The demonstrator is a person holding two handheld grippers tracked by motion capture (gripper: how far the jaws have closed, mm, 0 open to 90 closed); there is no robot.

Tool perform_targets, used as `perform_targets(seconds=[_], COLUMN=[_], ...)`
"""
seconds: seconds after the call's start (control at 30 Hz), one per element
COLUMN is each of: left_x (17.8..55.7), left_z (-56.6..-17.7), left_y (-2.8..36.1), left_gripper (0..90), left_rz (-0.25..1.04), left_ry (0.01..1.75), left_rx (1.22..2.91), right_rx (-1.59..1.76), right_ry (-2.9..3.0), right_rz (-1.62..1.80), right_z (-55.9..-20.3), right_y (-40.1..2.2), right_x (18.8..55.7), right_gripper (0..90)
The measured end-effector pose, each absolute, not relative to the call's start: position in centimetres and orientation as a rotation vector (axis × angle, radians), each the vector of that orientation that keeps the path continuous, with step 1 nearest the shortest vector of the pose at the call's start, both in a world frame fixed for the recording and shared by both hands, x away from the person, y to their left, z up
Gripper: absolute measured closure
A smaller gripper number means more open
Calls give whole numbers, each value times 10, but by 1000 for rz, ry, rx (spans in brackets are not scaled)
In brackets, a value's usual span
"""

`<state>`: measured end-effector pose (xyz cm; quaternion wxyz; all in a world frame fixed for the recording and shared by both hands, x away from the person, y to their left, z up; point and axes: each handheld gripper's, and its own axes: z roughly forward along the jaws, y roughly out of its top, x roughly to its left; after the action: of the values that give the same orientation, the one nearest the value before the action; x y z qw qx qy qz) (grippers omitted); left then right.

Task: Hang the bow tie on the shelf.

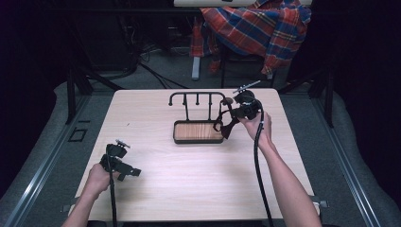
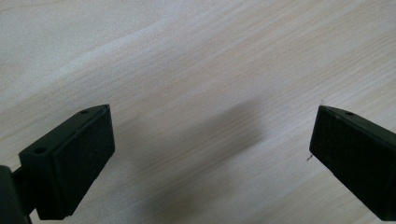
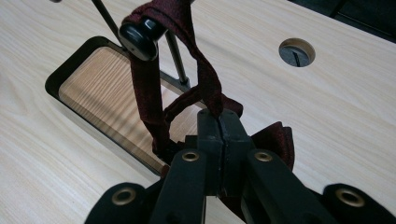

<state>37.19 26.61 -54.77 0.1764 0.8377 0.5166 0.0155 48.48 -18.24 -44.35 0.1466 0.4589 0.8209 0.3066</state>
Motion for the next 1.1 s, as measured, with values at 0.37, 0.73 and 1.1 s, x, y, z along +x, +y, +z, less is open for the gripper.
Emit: perform_targets(seconds=[0.37, 0.73, 1.1], left_x=[372, 371, 372], left_z=[-547, -548, -548], left_y=[266, 266, 265], left_gripper=[1, 1, 1], left_rz=[44, 41, 42], left_ry=[1457, 1458, 1451], left_rx=[2375, 2376, 2382], right_rx=[1339, 1359, 1365], right_ry=[2362, 2374, 2374], right_rz=[892, 867, 894], right_z=[-450, -456, -459], right_y=[-177, -179, -178], right_x=[487, 488, 488], right_gripper=[888, 888, 867])
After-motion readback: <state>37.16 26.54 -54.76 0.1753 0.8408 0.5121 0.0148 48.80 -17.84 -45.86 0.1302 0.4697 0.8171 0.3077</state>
